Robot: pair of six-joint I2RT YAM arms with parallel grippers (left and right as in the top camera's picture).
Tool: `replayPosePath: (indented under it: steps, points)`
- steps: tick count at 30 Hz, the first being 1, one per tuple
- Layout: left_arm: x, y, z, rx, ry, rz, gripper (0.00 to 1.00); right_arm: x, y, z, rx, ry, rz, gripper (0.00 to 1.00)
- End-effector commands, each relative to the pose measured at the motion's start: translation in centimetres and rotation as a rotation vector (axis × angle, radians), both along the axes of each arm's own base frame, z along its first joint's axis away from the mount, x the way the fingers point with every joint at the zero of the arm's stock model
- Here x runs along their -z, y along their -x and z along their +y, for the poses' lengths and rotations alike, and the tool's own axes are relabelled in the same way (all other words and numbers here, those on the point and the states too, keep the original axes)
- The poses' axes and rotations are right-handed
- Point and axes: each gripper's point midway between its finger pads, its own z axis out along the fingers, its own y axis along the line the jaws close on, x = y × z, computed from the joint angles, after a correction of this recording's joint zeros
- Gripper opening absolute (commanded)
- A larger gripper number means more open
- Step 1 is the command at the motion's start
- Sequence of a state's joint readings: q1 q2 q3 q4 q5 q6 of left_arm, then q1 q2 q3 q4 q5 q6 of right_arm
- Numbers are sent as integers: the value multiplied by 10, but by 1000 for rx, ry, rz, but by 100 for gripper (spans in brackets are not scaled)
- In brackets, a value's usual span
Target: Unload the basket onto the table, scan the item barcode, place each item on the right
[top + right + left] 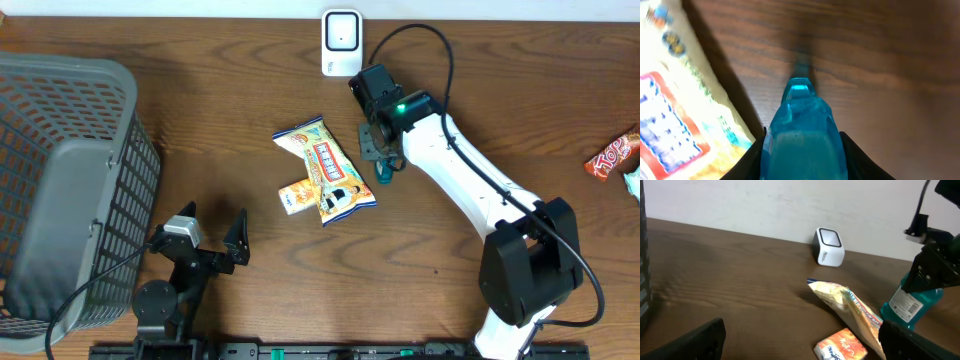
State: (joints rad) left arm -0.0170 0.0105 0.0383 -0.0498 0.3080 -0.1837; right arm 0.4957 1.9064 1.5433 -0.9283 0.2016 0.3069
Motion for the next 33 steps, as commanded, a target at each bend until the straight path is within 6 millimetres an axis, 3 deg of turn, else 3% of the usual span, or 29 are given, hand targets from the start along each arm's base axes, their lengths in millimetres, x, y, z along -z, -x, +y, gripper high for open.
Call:
replayPosePath:
  steps: [1, 6, 14, 18, 30, 33]
  points:
    - [15, 1, -2, 9, 1, 44, 98, 0, 2, 0, -282, 81, 21, 28]
    - [15, 1, -2, 9, 1, 44, 98, 1, 7, 14, -402, 17, 48, 39]
    - [15, 1, -2, 8, 1, 45, 98, 0, -7, -2, -319, -24, 27, 55]
    - [15, 1, -2, 8, 1, 44, 98, 0, -9, -10, -296, -82, 49, 55]
    - [15, 1, -2, 8, 1, 45, 98, 1, -2, -6, -352, -132, 81, 55]
    - [15, 1, -2, 8, 1, 45, 98, -4, -2, -5, -352, -136, 72, 61]
